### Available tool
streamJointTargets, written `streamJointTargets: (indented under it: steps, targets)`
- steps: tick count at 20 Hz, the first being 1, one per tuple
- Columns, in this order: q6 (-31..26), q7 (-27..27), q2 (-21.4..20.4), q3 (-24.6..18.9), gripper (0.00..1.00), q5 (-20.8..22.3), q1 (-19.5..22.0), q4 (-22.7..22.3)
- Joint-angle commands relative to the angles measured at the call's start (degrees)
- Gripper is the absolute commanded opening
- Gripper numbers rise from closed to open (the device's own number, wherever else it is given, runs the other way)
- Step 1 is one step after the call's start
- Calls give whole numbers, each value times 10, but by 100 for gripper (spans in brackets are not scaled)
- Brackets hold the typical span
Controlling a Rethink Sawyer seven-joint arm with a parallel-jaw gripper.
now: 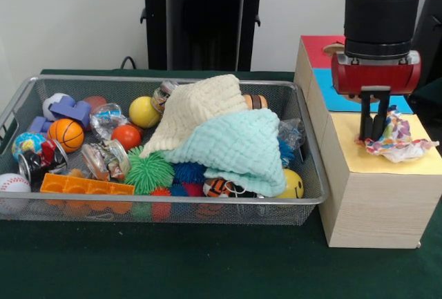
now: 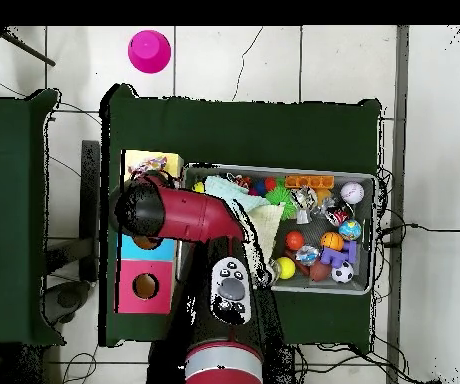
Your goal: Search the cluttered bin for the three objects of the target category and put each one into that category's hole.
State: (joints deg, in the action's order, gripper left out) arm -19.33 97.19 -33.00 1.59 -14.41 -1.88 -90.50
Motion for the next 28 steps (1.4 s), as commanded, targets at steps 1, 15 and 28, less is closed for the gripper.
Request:
streamJointTargets:
  steps: [1,15,28]
  targets:
    - [-86,135,25,-5,0,-29,-6,10]
    - [-93,137,37,-9,0,-52,-5,-2]
    - [-66,129,74,-10,0,-63,-2,11]
